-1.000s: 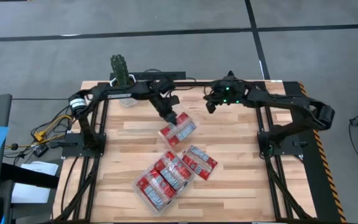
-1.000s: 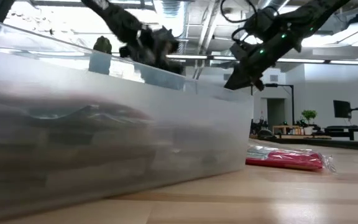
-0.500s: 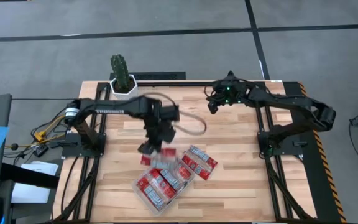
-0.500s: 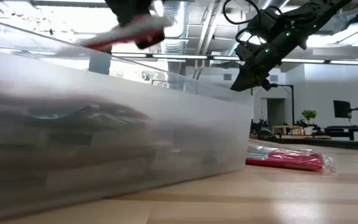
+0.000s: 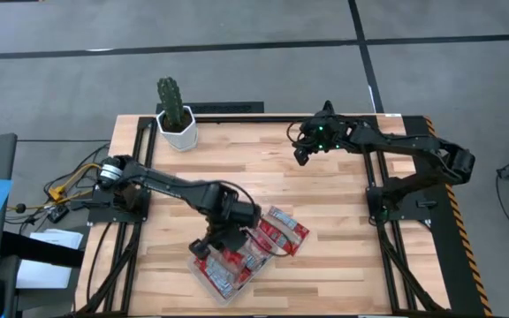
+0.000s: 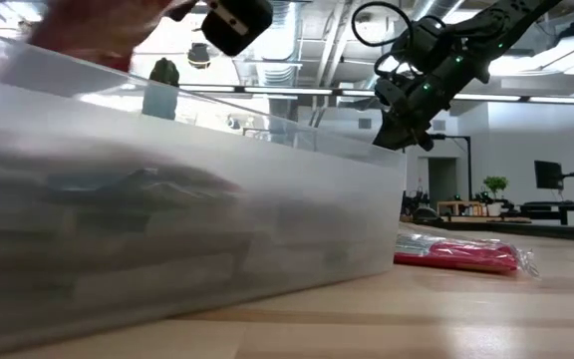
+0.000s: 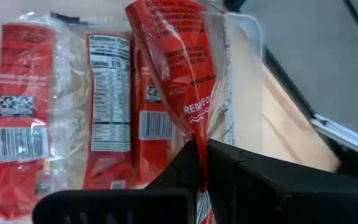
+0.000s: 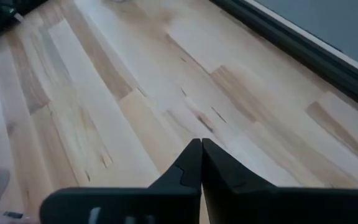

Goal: Sort popcorn bags into baskets
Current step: Put the red popcorn bag into the transparent bin

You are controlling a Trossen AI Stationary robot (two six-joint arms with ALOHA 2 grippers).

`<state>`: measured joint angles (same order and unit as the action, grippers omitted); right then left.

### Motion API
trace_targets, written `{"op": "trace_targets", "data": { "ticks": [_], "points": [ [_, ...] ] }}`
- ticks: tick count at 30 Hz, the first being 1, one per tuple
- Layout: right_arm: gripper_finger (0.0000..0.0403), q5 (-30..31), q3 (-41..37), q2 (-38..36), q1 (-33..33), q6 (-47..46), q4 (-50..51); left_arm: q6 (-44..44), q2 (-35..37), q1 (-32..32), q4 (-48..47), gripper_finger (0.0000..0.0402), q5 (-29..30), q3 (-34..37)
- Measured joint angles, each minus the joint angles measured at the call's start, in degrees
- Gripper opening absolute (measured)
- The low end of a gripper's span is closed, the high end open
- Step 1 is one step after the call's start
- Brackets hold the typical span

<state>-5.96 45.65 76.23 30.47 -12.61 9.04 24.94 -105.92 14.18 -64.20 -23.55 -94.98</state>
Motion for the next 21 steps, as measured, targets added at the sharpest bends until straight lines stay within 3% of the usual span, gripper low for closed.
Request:
{"op": "trace_targets", "data": {
  "ticks": [11, 21],
  "points": [
    [0.0034, 0.0, 0.0, 0.0, -1.6, 0.7, 0.8, 2.4, -2.9, 1.4, -0.5, 0.0004, -0.7, 0.1],
    [0.0026, 0.0, 0.0, 0.0, -1.6, 0.8, 1.4, 6.1, -3.1, 2.0, 1.3, 0.0055, -0.7, 0.1]
  ]
}}
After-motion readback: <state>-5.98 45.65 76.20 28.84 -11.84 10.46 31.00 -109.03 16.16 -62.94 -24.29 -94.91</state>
